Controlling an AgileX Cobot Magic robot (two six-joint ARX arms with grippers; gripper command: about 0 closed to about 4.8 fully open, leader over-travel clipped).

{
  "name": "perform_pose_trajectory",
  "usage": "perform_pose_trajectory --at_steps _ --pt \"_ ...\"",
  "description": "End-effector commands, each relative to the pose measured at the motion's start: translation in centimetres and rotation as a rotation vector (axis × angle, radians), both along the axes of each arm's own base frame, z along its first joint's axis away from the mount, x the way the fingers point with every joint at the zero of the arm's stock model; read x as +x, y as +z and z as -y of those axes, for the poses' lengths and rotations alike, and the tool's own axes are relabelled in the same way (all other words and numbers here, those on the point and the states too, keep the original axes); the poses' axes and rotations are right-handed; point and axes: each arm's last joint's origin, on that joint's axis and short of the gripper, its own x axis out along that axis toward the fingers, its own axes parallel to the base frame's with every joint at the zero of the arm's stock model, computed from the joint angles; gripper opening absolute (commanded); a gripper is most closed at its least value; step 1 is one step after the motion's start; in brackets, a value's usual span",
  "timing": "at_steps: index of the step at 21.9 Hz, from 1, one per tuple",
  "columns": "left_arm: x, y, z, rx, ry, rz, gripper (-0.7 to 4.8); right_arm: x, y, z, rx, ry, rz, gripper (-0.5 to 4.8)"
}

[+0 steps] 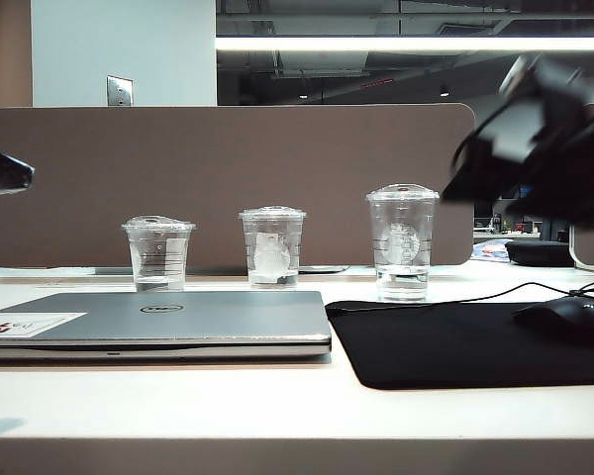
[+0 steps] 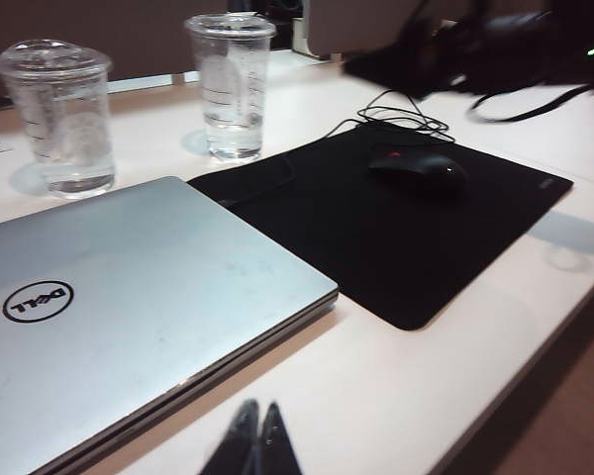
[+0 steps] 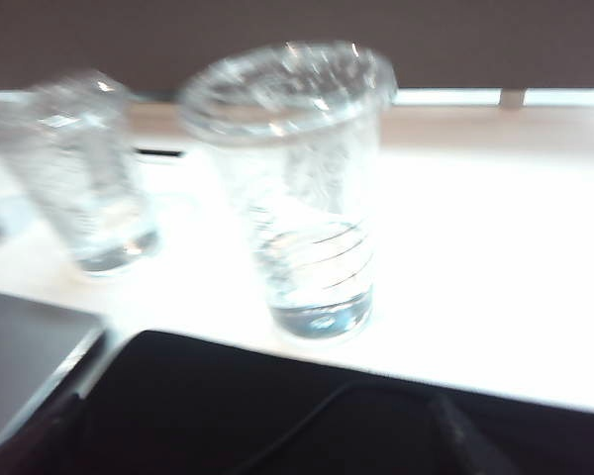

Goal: Pick up the coffee cup on the right and place it on the right side of the laptop.

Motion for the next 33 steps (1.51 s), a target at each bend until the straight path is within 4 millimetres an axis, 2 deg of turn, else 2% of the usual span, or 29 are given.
perform_pose_trajectory --at_steps 1,2,3,6,8,25,33 --pt "0.0 0.2 0.0 -0.007 -0.001 0.011 -0.05 3.8 -1.0 -0.8 -0.003 0.01 0.042 4.79" --pt "0.0 0.2 0.0 -0.007 0.0 0.011 -0.05 4.9 -1.6 -1.0 -0.005 0.01 0.031 4.79" --pt "0.0 0.2 0.0 -0.007 -0.001 0.011 -0.05 6.8 -2.8 -1.2 -0.007 0.011 0.015 4.79" --pt "0.0 0.2 0.0 -0.007 -0.001 0.011 -0.05 9.6 -4.4 -2.0 -0.01 0.025 0.007 4.79" --pt "0.0 0.2 0.0 -0.007 0.0 0.011 -0.05 10.4 -4.8 -2.1 -0.011 0.026 0.007 4.79" --pt "0.0 0.2 0.0 -0.007 -0.001 0.011 -0.05 14.3 -6.0 -4.1 -0.059 0.052 0.052 4.79" --pt "0.0 0.2 0.0 -0.006 -0.001 0.01 -0.05 14.7 -6.6 -4.1 -0.061 0.048 0.047 4.79"
